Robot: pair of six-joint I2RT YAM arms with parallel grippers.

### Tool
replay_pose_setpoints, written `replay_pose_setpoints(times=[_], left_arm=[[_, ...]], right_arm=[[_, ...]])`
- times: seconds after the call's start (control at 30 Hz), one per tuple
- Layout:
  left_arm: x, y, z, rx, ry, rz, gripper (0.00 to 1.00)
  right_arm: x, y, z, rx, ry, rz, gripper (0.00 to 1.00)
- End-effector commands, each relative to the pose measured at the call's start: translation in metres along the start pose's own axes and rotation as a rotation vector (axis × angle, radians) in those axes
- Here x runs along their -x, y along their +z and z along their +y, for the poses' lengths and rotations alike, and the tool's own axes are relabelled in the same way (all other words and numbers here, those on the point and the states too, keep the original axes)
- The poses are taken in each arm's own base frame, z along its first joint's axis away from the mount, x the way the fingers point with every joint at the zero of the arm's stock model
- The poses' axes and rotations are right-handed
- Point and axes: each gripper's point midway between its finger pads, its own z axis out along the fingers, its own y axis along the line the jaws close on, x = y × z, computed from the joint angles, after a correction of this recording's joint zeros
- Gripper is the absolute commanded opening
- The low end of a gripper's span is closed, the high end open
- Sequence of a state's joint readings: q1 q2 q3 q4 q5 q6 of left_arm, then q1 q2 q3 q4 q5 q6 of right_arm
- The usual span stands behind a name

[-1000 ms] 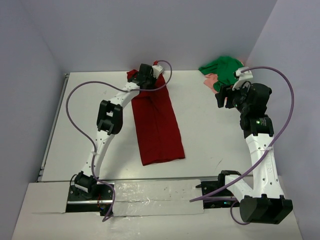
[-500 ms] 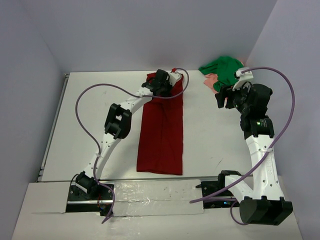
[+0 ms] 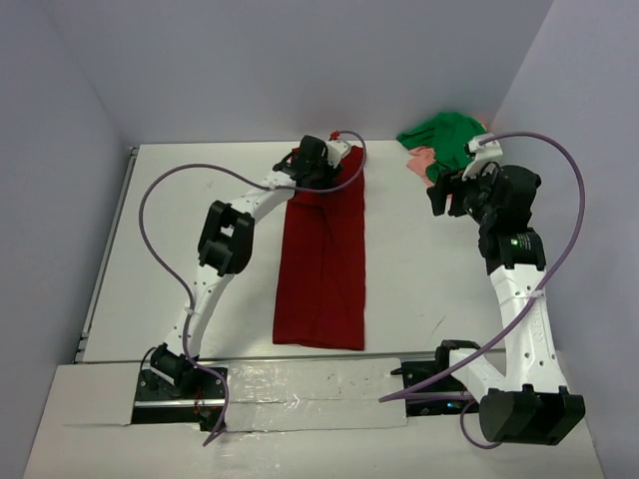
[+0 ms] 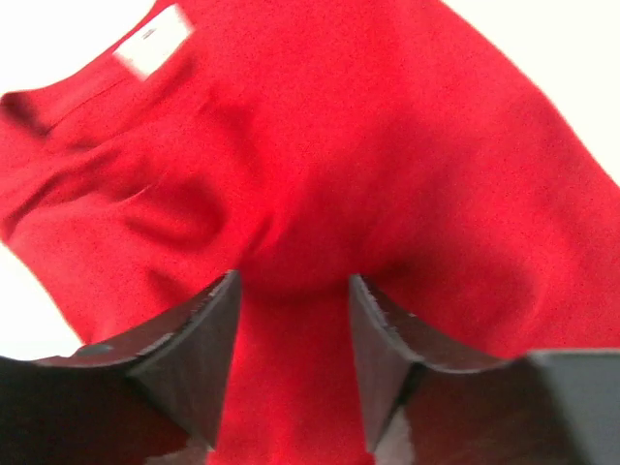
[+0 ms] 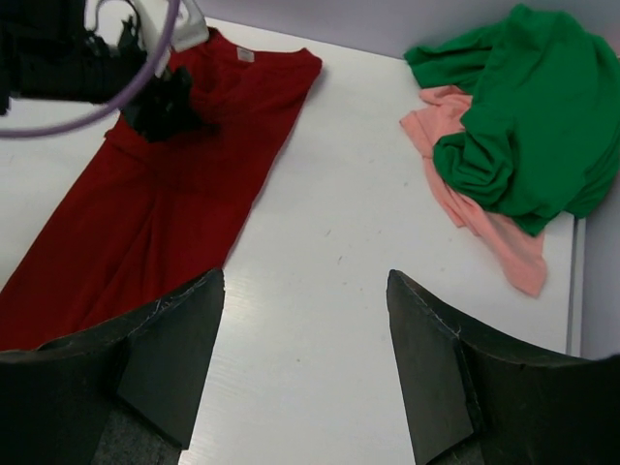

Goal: Fold and stack the t-shirts
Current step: Fold the tshirt

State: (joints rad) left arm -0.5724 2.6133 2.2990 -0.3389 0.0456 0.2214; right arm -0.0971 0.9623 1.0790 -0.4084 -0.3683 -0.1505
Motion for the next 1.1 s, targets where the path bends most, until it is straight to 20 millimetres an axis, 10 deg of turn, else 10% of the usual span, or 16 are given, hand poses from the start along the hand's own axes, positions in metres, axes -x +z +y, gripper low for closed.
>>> replay_pose_setpoints(times=[0.0,0.17,0.27,0.37,0.6,1.07], left_arm=[[0.076,-0.079,0.052,0.114,-0.057,-0.144,0.61],[0.124,-0.185,0.109,0.221,-0.153,-0.308,0.65],[0.147,-0.288,0.145,0.311,-0.213,-0.440,0.66],[0.121,-0.344,0.173,0.392,-0.274,-0.452,0.66],[0.002,-0.378,0.195,0.493,-0.363,-0.340,0.66],[-0.090,-0.377,0.200,0.479,-0.435,-0.262,0.67]], right_arm=[[0.001,0.010,0.013,0.061,-0.020,0.009,0.75],[-0.018,0.035,0.052,0.101,-0.189,0.154,0.75],[-0.045,0.051,0.100,0.174,-0.331,0.216,0.75],[-0.082,0.056,0.145,0.234,-0.474,0.298,0.75],[-0.174,0.047,0.196,0.271,-0.785,0.467,0.73],[-0.248,-0.013,0.271,0.488,-1.106,0.481,0.73]])
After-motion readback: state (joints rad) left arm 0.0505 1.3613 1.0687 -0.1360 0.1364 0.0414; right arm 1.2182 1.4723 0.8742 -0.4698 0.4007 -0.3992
